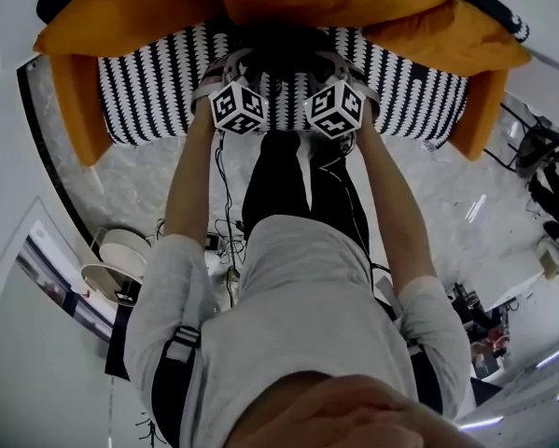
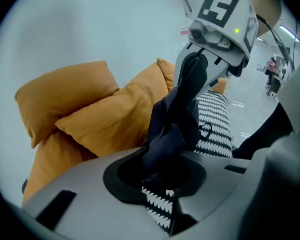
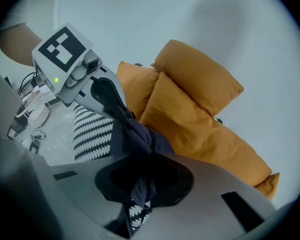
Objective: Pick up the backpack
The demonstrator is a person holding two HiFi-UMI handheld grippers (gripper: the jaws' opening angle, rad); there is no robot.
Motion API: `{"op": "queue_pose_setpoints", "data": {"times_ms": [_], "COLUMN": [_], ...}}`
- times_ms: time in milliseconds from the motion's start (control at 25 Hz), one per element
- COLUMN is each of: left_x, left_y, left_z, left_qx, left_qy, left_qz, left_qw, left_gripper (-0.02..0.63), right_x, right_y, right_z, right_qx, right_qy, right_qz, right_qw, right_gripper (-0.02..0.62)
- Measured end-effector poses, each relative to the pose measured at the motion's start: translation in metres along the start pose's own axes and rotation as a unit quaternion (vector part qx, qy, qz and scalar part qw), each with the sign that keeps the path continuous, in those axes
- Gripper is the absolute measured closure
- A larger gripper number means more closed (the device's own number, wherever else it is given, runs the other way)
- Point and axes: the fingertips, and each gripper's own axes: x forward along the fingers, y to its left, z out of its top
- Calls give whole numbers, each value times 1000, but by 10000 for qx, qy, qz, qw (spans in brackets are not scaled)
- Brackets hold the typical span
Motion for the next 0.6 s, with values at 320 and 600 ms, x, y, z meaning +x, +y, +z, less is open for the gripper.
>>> {"op": "queue_pose_setpoints", "data": {"times_ms": [320,600], "left_x": [-15,-35], "left_y": [-19,-39], "left_z": [13,22], "left_qx": [-281,-558], "left_qy": [-4,-30], "left_qz": [220,341], "left_qw": [9994,9979], "left_gripper": [529,529], "right_x": [-24,-46], "right_y": [13,27], "right_z": [-17,-31], "right_qx": [319,537], "right_qy": [-189,-388], "right_qz": [-49,-95], "right_qw": [9993,9978], "right_gripper": [529,531]}}
